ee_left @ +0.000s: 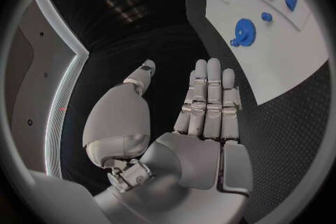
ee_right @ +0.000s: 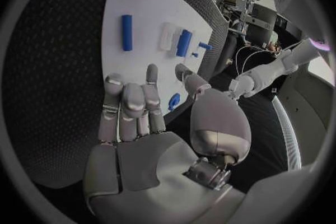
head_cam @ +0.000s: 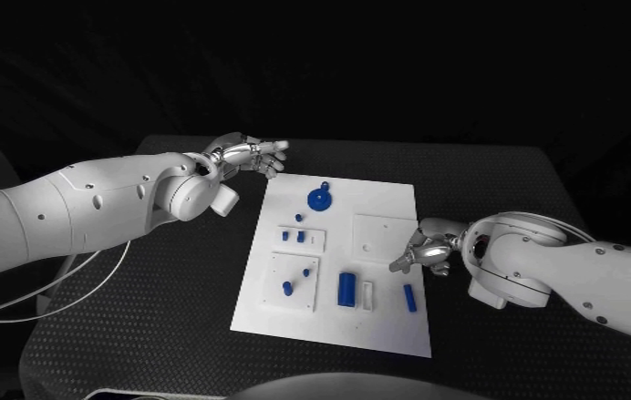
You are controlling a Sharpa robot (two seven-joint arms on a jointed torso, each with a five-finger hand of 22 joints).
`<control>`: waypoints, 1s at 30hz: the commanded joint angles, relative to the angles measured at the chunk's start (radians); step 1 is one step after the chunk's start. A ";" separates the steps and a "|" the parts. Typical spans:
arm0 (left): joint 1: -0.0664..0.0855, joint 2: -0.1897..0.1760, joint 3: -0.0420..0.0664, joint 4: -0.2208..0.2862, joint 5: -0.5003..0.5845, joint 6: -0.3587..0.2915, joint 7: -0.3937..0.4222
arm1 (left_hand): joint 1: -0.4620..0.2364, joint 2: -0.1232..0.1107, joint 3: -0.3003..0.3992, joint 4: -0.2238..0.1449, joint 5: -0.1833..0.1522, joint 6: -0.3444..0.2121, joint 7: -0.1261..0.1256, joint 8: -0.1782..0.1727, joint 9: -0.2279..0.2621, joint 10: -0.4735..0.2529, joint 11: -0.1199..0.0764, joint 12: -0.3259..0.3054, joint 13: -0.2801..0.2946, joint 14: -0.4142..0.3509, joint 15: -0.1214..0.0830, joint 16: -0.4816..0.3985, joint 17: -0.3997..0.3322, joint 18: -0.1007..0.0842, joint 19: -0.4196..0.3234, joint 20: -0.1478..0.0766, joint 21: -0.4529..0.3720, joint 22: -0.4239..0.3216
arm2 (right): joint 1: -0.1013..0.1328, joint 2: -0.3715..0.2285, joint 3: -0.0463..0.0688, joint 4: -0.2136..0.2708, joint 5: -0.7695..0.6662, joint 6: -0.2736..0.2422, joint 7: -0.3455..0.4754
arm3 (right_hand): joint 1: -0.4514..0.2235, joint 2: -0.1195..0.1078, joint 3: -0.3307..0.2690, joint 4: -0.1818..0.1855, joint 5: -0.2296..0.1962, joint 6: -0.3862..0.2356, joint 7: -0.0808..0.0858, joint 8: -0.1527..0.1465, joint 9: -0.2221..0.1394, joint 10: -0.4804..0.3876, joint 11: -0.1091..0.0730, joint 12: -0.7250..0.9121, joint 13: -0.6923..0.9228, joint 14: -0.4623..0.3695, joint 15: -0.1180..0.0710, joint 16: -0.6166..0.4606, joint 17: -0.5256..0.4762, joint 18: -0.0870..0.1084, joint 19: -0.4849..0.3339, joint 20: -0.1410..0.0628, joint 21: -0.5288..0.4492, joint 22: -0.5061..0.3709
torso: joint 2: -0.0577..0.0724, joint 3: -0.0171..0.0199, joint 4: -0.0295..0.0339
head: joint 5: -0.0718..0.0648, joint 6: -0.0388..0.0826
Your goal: Assemble the parts on the task board
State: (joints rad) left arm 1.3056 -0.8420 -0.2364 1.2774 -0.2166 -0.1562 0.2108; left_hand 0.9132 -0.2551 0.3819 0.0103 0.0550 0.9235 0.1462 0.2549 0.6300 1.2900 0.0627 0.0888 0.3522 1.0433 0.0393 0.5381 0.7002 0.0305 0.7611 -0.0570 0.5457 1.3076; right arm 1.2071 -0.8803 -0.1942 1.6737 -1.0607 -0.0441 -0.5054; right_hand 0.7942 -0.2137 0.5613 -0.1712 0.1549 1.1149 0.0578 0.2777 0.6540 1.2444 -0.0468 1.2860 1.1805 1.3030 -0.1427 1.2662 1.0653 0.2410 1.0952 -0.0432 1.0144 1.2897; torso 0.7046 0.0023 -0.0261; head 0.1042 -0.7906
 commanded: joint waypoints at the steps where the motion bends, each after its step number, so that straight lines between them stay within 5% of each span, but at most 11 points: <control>1: 0.001 0.000 0.000 0.004 -0.004 0.026 0.010 | 0.009 0.002 0.000 0.007 -0.005 -0.007 -0.002 0.002 0.001 0.003 0.004 -0.006 -0.001 -0.001 0.003 -0.007 0.001 0.016 -0.005 0.001 -0.006 0.021 | -0.002 -0.015 -0.002 0.011 -0.022 0.070 -0.018 | 0.000 0.009 -0.002 -0.005 -0.004 0.001 0.001 0.005 0.001 0.016 -0.005 0.005 0.006 -0.001 -0.008 0.000 0.001 0.021 0.002 -0.003 0.000 -0.002 | 0.002 -0.0002 0.0019 | -0.004 0.005; 5: 0.001 0.000 0.000 0.003 -0.005 0.030 0.014 | 0.017 0.007 -0.001 0.005 -0.005 -0.006 -0.003 0.003 0.001 0.003 0.003 -0.006 -0.001 -0.002 0.003 -0.008 0.002 0.015 -0.006 0.001 -0.006 0.021 | -0.002 -0.024 -0.007 0.009 -0.055 0.078 -0.029 | 0.005 0.030 -0.012 -0.022 -0.020 0.002 -0.001 0.007 0.005 0.025 -0.006 0.014 0.018 -0.001 -0.009 0.000 0.003 0.021 0.001 -0.003 0.000 -0.001 | 0.003 0.0021 -0.0006 | -0.006 0.006; 10: 0.001 0.005 0.000 0.003 -0.005 0.032 0.015 | 0.022 0.014 -0.009 0.006 -0.005 -0.003 -0.005 0.005 0.002 0.006 0.001 -0.005 -0.001 -0.003 0.004 -0.009 0.002 0.014 -0.008 0.002 -0.006 0.021 | -0.022 -0.030 -0.016 -0.001 -0.086 0.084 -0.058 | 0.005 0.037 -0.015 -0.031 -0.025 0.002 0.000 0.007 0.007 0.024 -0.005 0.012 0.018 -0.002 -0.008 0.000 0.002 0.021 -0.001 -0.003 0.000 -0.001 | 0.002 -0.0005 0.0025 | -0.016 0.006; 17: 0.001 0.003 0.000 0.004 -0.005 0.037 0.013 | 0.024 0.016 -0.016 0.008 -0.005 -0.002 -0.005 0.006 0.003 0.007 0.001 -0.005 -0.001 -0.003 0.004 -0.010 0.003 0.014 -0.008 0.002 -0.006 0.022 | -0.048 -0.019 -0.030 -0.013 -0.120 0.084 -0.075 | -0.012 0.032 -0.022 -0.028 -0.033 0.001 0.001 0.004 0.007 0.018 -0.004 0.005 0.012 -0.003 -0.006 -0.002 0.002 0.021 -0.005 0.000 -0.002 -0.002 | 0.002 -0.0008 0.0036 | -0.021 0.000; 30: 0.001 -0.001 0.000 0.006 -0.005 0.036 0.013 | 0.025 0.017 -0.022 0.011 -0.006 0.000 -0.006 0.007 0.003 0.008 0.001 -0.005 0.000 -0.002 0.004 -0.010 0.004 0.014 -0.008 0.002 -0.005 0.021 | -0.074 0.005 -0.036 -0.029 -0.176 0.072 -0.077 | -0.025 0.027 -0.024 -0.021 -0.037 0.000 0.002 0.002 0.007 0.014 -0.003 0.001 0.009 -0.003 -0.004 -0.003 0.001 0.021 -0.007 0.000 -0.003 -0.002 | 0.002 -0.0016 0.0042 | -0.024 -0.009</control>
State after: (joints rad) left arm 1.3055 -0.8434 -0.2368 1.2803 -0.2186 -0.1352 0.2131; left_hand 0.9289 -0.2393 0.3654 0.0211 0.0550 0.9235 0.1462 0.2586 0.6322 1.2900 0.0627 0.0888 0.3522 1.0433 0.0394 0.5342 0.7025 0.0305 0.7574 -0.0534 0.5457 1.3073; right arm 1.1395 -0.8812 -0.2269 1.6468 -1.2005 0.0186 -0.5763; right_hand 0.7792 -0.1867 0.5395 -0.1958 0.1239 1.1167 0.0560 0.2866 0.6639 1.2580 -0.0465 1.2915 1.1901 1.3036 -0.1447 1.2662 1.0668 0.2496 1.0951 -0.0430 1.0144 1.2886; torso 0.7063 0.0005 -0.0218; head 0.0791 -0.7985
